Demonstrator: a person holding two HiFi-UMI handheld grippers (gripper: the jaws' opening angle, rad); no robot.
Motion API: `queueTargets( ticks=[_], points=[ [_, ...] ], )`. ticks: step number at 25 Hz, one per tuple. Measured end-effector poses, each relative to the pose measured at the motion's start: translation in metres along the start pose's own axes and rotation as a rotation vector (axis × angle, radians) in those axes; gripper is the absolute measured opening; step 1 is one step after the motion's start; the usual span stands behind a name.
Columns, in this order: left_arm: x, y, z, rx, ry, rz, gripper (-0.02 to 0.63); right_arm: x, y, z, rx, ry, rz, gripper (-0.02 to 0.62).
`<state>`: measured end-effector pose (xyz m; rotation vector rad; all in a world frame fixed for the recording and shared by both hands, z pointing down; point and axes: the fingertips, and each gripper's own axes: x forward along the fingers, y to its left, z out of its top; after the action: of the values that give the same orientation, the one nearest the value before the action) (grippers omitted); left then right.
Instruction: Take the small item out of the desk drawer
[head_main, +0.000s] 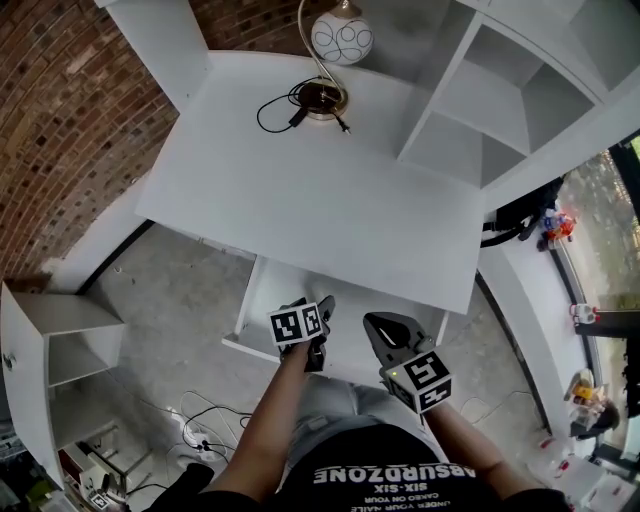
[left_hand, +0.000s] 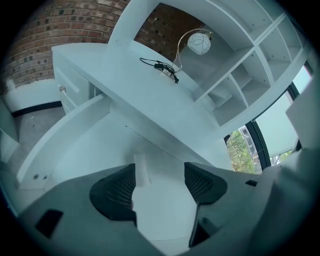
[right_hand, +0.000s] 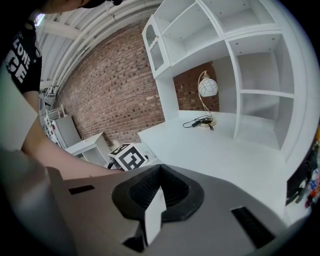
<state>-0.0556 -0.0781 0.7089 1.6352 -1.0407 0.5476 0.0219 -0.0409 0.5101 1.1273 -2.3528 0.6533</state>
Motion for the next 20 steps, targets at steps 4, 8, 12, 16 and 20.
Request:
queueTargets(
  ticks=[4, 8, 12, 16, 20],
  points=[
    [0.015, 0.012, -0.005, -0.034, 0.026, 0.02, 0.291, 0.002, -0.004, -0.003, 0.007, 0.011, -0.012, -0.002],
    [0.028, 0.02, -0.009, -0.046, 0.05, 0.041, 0.291, 0.004, -0.008, -0.003, 0.01, 0.014, -0.024, -0.002],
    [0.038, 0.022, -0.009, -0.046, 0.058, 0.057, 0.291, 0.004, -0.014, -0.003, 0.013, 0.018, -0.04, -0.002],
    [0.048, 0.025, -0.01, -0.06, 0.069, 0.068, 0.29, 0.006, -0.018, -0.006, 0.019, 0.025, -0.047, -0.002],
    [0.057, 0.029, -0.013, -0.063, 0.087, 0.078, 0.289, 0.008, -0.016, -0.009, 0.029, 0.029, -0.051, -0.002]
  ],
)
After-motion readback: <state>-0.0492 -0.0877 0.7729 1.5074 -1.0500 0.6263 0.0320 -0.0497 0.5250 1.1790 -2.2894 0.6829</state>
